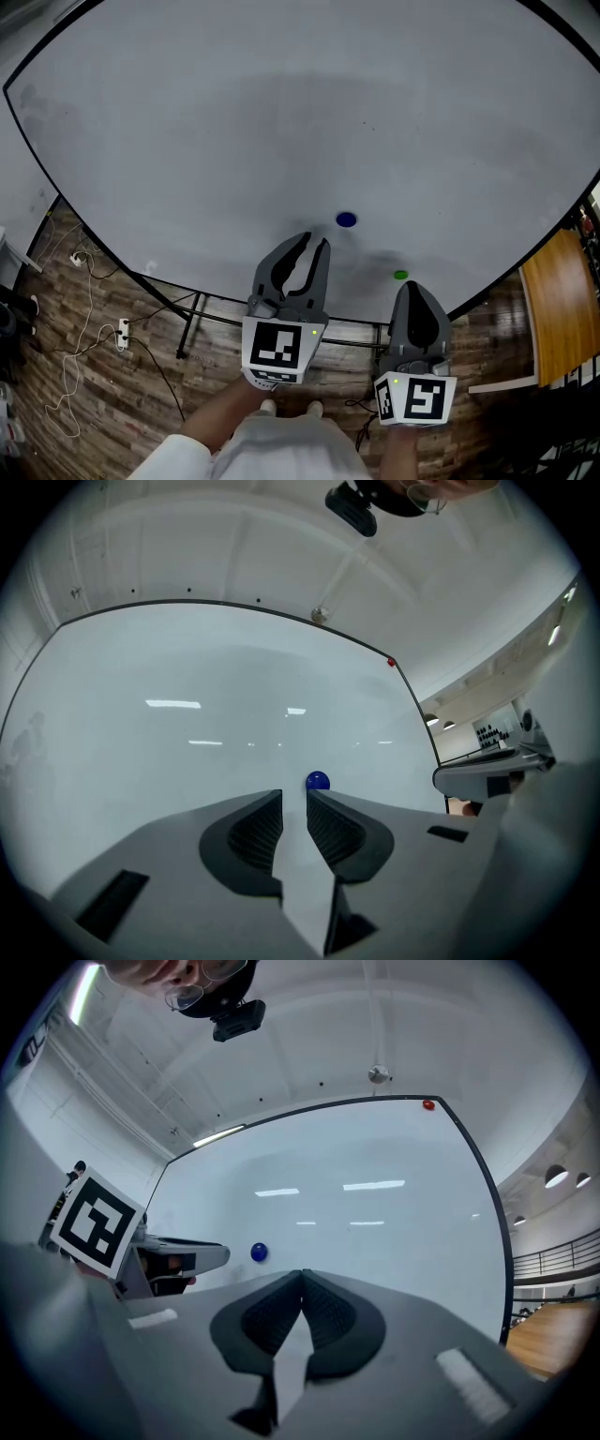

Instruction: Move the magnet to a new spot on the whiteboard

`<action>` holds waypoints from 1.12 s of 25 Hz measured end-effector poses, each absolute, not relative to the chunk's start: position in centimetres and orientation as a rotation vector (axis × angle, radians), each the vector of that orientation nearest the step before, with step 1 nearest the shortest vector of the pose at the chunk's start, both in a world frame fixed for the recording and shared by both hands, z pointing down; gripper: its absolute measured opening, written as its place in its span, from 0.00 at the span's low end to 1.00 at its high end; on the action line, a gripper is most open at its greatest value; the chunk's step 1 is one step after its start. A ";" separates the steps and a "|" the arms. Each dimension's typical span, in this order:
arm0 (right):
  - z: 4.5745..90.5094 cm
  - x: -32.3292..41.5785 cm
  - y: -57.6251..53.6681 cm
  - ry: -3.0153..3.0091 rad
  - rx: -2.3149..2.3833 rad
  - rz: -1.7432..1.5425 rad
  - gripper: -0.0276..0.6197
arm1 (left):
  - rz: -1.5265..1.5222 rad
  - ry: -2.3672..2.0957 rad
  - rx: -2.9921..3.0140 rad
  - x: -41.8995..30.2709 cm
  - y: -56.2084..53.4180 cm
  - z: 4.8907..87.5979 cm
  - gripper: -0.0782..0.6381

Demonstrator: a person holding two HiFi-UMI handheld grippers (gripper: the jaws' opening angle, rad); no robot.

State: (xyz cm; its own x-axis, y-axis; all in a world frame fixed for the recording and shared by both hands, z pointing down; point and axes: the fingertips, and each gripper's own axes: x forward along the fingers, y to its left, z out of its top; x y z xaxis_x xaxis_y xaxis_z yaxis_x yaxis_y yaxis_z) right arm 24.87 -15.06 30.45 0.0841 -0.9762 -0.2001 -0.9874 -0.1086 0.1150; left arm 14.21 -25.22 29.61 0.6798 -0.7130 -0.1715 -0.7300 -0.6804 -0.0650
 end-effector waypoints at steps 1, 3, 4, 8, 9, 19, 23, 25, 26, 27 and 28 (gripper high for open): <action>30.4 24.7 -15.0 2.065 -2.270 0.351 0.04 | 0.192 1.199 -2.760 13.7 -25.1 29.7 0.22; 30.5 24.4 -15.1 2.073 -2.260 0.353 0.04 | 0.172 1.214 -2.767 12.8 -24.7 30.0 0.19; 30.6 24.2 -15.2 2.079 -2.254 0.358 0.04 | 0.168 1.223 -2.767 12.2 -24.5 30.2 0.18; 30.6 22.8 -15.2 2.104 -2.204 0.411 0.04 | 0.161 1.259 -2.752 9.7 -23.9 30.8 0.12; 30.6 22.3 -15.2 2.113 -2.190 0.419 0.04 | 0.153 1.266 -2.752 9.1 -23.8 31.0 0.12; 31.5 19.0 -16.7 2.213 -2.103 0.396 0.04 | 0.113 1.368 -2.726 2.2 -22.6 32.3 0.12; 32.2 17.4 -17.3 2.252 -2.075 0.380 0.04 | 0.123 1.400 -2.718 -0.7 -22.7 33.1 0.12; 32.6 16.8 -17.3 2.273 -2.062 0.366 0.04 | 0.108 1.423 -2.720 -1.8 -22.5 33.7 0.12; 32.8 16.5 -17.4 2.283 -2.056 0.359 0.04 | 0.100 1.431 -2.720 -2.2 -22.4 33.9 0.12; 32.9 16.3 -17.5 2.292 -2.050 0.355 0.04 | 0.096 1.436 -2.720 -2.6 -22.3 34.1 0.12; 33.0 16.0 -17.6 2.298 -2.046 0.353 0.04 | 0.093 1.440 -2.720 -2.9 -22.3 34.3 0.12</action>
State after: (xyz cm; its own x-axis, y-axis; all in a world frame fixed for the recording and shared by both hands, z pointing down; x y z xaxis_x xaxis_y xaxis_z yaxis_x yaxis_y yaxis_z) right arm 16.05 -17.64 32.99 -0.1269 -0.9748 -0.1836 -0.9849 0.1018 0.1398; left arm -2.93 -22.26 34.29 0.5612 -0.8235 -0.0825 -0.8273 -0.5611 -0.0266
